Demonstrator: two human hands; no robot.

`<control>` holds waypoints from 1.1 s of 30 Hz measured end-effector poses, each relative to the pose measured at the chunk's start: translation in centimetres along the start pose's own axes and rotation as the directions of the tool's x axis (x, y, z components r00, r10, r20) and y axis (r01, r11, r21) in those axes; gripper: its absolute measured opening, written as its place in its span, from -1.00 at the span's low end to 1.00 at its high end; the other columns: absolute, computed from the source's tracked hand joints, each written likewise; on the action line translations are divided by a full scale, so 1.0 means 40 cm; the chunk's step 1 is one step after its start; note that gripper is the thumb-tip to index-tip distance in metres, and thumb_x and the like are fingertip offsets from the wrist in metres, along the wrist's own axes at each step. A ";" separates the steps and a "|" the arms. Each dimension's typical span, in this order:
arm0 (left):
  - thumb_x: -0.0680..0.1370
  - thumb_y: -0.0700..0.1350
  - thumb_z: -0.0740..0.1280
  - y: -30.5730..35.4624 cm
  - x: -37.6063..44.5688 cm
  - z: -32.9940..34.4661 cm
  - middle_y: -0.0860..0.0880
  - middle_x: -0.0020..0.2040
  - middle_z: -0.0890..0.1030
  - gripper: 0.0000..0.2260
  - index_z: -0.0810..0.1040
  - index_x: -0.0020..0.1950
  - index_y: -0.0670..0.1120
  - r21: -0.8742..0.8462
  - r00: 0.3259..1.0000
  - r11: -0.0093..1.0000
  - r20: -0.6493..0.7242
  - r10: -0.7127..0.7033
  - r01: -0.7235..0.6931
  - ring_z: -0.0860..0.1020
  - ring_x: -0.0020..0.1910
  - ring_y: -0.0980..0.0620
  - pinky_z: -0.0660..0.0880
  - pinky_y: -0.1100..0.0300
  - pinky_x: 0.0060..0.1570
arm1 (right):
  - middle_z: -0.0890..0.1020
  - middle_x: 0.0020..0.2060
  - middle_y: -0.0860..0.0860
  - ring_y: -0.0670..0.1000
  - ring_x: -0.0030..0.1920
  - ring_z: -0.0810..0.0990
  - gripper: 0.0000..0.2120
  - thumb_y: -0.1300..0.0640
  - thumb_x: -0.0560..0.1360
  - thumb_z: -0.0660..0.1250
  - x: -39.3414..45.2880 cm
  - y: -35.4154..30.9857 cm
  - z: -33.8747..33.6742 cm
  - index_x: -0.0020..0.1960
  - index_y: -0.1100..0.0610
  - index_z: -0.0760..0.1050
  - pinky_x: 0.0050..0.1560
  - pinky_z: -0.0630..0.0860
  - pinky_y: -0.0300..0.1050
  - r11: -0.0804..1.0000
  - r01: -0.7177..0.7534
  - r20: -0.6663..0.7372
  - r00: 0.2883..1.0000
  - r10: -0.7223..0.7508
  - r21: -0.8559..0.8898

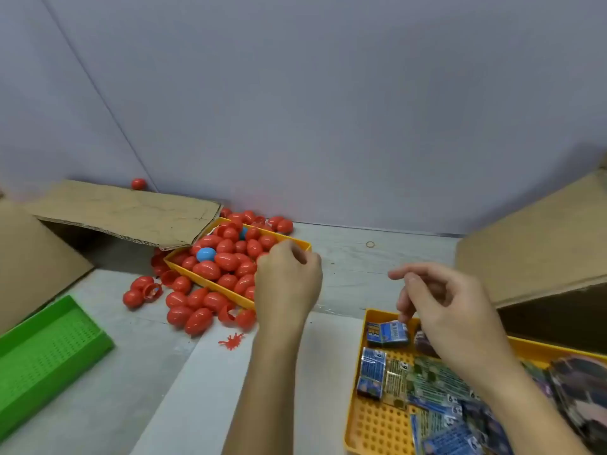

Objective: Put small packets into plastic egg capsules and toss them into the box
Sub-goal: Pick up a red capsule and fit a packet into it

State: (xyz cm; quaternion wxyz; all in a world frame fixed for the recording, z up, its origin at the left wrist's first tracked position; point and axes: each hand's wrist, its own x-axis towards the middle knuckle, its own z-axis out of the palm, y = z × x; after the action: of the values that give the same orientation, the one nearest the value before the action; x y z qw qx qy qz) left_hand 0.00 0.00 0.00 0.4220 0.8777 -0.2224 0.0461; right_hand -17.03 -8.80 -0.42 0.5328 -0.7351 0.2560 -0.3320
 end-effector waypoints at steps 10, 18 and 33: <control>0.55 -0.16 0.38 -0.049 0.183 0.024 -0.18 0.07 0.64 -0.82 0.62 0.11 -0.19 0.311 0.990 0.950 0.140 -0.033 -0.012 0.62 -0.04 -0.14 0.62 0.00 -0.01 | 0.62 -0.37 0.03 -0.04 -0.36 0.61 -0.77 0.20 0.58 0.23 0.009 0.021 -0.011 -0.09 -0.02 0.62 -0.33 0.51 -0.32 0.995 -0.008 -0.004 1.000 0.009 0.097; 0.48 -0.16 0.44 -0.036 0.211 0.046 -0.19 0.03 0.62 -0.77 0.58 0.09 -0.22 0.415 0.974 0.909 0.195 -0.117 0.026 0.62 -0.04 -0.17 0.64 -0.01 -0.05 | 0.62 -0.38 0.03 -0.04 -0.37 0.61 -0.76 0.19 0.58 0.22 0.014 0.022 -0.015 -0.09 -0.03 0.62 -0.32 0.56 -0.28 0.992 -0.012 -0.017 1.000 0.014 0.123; 0.59 -0.22 0.19 0.171 -0.187 -0.010 0.13 -0.22 0.65 -0.68 0.69 -0.09 0.09 -0.604 0.964 0.785 0.264 0.036 0.136 0.59 -0.30 0.16 0.47 0.31 -0.38 | 0.65 -0.33 -0.03 -0.09 -0.33 0.63 -0.80 0.17 0.57 0.25 0.013 -0.003 -0.083 -0.08 -0.04 0.62 -0.39 0.43 -0.40 0.998 -0.056 -0.031 0.998 0.057 0.019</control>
State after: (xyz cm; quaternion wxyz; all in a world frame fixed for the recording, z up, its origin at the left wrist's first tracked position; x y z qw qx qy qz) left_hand -9.59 -0.79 3.19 0.6534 0.6952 -0.2554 -0.1564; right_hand -19.20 -11.19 0.50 0.5446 -0.7174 0.2820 -0.3305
